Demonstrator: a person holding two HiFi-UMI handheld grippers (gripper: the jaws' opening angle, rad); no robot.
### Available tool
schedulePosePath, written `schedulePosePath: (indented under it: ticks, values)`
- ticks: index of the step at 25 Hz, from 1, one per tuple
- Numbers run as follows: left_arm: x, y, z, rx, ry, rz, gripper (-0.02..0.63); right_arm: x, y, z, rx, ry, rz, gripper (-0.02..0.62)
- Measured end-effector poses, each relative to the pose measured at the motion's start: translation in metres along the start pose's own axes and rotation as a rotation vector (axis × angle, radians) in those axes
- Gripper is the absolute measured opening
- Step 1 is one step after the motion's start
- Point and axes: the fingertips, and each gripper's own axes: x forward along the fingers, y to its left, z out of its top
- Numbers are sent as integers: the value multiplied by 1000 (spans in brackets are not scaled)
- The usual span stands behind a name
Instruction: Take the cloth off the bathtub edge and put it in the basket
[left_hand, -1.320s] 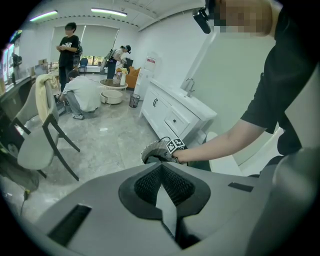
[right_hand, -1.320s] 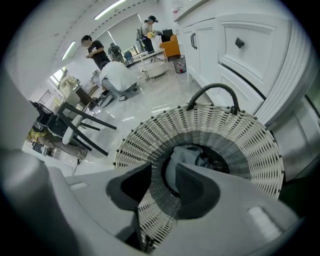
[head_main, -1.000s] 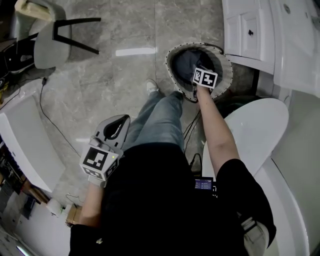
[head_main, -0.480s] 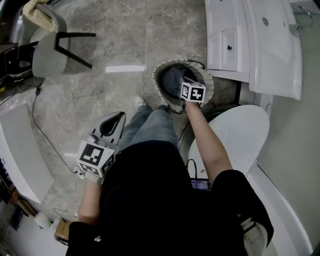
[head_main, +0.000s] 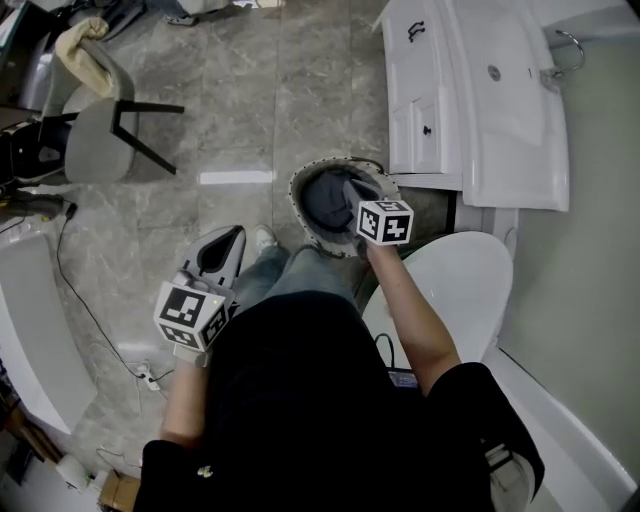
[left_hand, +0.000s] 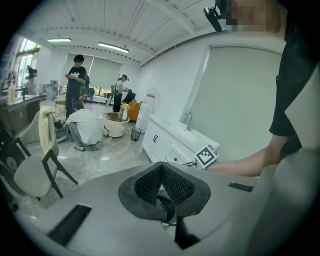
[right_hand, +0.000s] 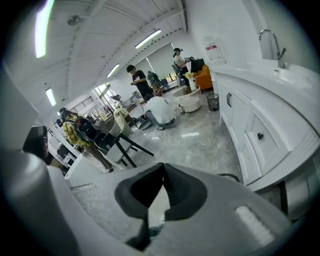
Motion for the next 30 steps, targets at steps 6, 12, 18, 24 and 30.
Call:
schedulePosePath:
  ticks: [6,12,18,24,30]
  values:
    - [7,-5,39,13,-69,-18,12,-56,36,59,-92,-108,51,-3]
    - [7,-16,78,27,-129,-42,14,-119,70,110,-159,-245,90,-3]
    - [-1,-30,111,72,-193,-80,12,-171,101,141,-214,-338,121,-3]
    - [-9,-46,133,127,-236,-112,12,-213,121,161,-261,-446,139,-3]
    - [-15,-59,147,160,-267,-126,12,-245,130,169,-293,-503,140,-3]
